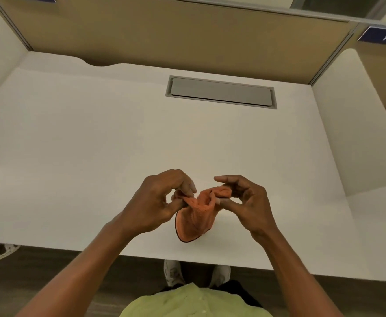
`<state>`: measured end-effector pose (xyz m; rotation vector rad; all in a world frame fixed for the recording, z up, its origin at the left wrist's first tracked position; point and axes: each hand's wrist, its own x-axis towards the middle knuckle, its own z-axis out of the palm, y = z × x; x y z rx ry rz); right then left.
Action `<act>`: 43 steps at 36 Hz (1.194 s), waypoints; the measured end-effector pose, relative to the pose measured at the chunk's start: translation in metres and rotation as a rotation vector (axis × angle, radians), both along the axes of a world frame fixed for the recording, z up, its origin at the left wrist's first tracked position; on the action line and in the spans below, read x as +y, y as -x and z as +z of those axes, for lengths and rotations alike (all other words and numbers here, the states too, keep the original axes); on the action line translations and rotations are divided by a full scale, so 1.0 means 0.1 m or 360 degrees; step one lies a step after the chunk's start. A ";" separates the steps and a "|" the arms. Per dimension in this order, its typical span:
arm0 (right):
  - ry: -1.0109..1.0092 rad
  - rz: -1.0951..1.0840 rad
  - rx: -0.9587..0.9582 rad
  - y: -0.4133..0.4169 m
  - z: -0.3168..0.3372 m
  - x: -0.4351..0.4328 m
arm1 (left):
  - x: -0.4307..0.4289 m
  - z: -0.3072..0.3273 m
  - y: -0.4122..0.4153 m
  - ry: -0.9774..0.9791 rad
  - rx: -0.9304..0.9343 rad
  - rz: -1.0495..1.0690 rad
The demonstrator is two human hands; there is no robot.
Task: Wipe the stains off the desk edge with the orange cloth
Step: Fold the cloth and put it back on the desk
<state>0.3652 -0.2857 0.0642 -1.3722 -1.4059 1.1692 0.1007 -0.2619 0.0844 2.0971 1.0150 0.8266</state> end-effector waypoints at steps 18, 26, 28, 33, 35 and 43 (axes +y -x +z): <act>-0.0420 -0.0163 -0.0361 -0.29 0.32 0.31 | -0.02 0.25 0.12 -0.0147 0.0602 0.0428; -0.0424 -0.0176 -0.0345 -0.39 0.30 0.39 | -0.12 0.33 -0.04 -0.0100 0.0650 0.0851; -0.0437 -0.0137 -0.0418 -0.37 0.29 0.42 | -0.13 0.34 -0.05 -0.0079 0.0735 0.0954; -0.0604 -0.0161 -0.0577 -0.22 0.28 0.51 | -0.11 0.39 -0.03 -0.0035 0.0807 0.1119; -0.0607 -0.0205 -0.0620 -0.14 0.30 0.57 | -0.06 0.41 0.02 -0.0027 0.0768 0.1160; -0.0450 -0.0241 -0.0641 0.23 0.39 0.90 | 0.35 0.47 0.34 0.0013 0.0540 0.1157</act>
